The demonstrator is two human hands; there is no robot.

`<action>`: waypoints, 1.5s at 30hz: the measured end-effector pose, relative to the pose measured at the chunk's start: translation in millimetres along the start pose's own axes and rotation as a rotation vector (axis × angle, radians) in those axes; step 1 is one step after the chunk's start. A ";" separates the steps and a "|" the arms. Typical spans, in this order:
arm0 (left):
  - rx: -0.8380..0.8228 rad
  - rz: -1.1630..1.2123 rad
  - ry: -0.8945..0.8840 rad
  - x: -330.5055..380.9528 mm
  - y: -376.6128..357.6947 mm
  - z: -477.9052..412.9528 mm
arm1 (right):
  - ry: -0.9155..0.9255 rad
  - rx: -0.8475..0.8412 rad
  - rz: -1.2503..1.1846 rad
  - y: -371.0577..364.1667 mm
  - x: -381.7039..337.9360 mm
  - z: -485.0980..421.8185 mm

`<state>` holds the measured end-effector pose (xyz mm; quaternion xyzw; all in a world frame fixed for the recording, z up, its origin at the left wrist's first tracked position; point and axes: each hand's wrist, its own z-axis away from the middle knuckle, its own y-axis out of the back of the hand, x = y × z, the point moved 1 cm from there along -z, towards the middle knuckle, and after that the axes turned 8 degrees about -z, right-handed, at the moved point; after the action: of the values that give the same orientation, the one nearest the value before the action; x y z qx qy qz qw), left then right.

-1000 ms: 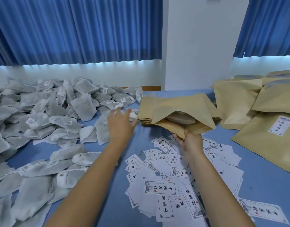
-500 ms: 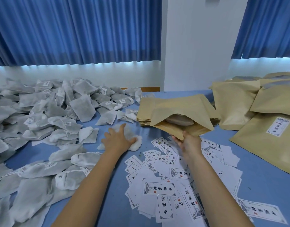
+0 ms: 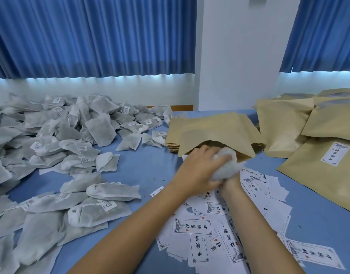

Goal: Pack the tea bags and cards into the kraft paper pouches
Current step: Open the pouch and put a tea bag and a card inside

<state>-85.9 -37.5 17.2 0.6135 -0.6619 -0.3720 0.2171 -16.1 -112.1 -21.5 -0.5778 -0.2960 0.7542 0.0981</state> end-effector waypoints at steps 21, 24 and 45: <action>-0.413 0.125 0.375 -35.3 8.3 -17.7 | 0.027 -0.057 0.131 -23.0 8.3 21.5; -0.338 0.123 0.315 -21.7 29.0 21.1 | -0.005 -0.039 0.124 -21.0 6.5 19.1; -0.449 -0.529 0.674 -45.4 69.8 52.0 | -0.090 -0.044 0.133 -15.5 10.3 12.6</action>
<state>-163.0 16.4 45.1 0.7851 -0.2794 -0.3285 0.4446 -34.0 -98.8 -19.3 -0.5637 -0.2776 0.7777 0.0216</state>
